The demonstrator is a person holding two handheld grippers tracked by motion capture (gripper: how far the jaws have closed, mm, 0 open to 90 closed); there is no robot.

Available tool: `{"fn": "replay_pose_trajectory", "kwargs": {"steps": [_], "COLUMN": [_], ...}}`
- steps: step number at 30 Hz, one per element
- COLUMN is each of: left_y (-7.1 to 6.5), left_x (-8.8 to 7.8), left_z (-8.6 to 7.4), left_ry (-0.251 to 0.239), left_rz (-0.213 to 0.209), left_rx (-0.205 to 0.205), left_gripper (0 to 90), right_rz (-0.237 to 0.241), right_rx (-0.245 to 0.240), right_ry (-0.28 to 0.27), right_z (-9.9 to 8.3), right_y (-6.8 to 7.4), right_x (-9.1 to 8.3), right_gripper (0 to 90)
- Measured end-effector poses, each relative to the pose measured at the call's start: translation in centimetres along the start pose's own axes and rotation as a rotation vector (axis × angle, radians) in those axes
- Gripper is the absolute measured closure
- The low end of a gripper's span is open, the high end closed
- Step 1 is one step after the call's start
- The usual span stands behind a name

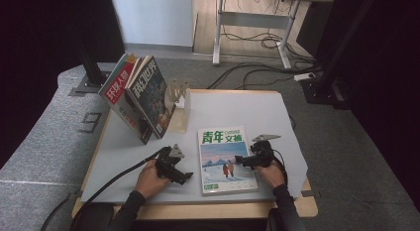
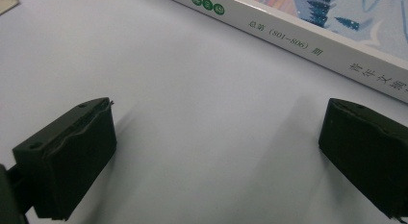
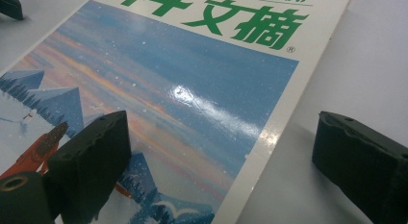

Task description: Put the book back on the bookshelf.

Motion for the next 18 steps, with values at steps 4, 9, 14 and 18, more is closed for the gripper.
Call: {"fn": "replay_pose_trajectory", "kwargs": {"steps": [4, 9, 14, 18], "left_y": [0.0, 0.0, 0.0, 0.0], "left_x": [0.02, 0.03, 0.03, 0.04], "left_z": [0.01, 0.0, -0.01, -0.01], "left_ry": [-0.003, -0.006, -0.006, -0.007], "left_rz": [-0.001, -0.002, -0.002, -0.002], "left_rx": [-0.005, -0.006, -0.006, -0.006], "left_gripper": [0.0, 0.0, 0.0, 0.0], "right_rz": [-0.002, 0.0, 0.005, 0.005], "right_rx": [0.001, -0.014, -0.011, -0.018], "right_ry": [0.008, 0.026, 0.055, 0.072], "right_z": [0.06, 0.17, 0.51, 0.83], "right_y": [0.08, 0.36, 0.16, -0.19], "right_x": [0.1, 0.43, 0.46, 0.73], "right_gripper": [3.4, 0.0, 1.5, 0.2]}}
Point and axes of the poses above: each handheld gripper's, and its own axes: x roughly forward along the jaws, z roughly out of its top, y roughly to its left, the point moved 7 cm from there along x, roughly forward along the jaws, and after that the axes turned 6 degrees about -z, right-handed, at the moved point
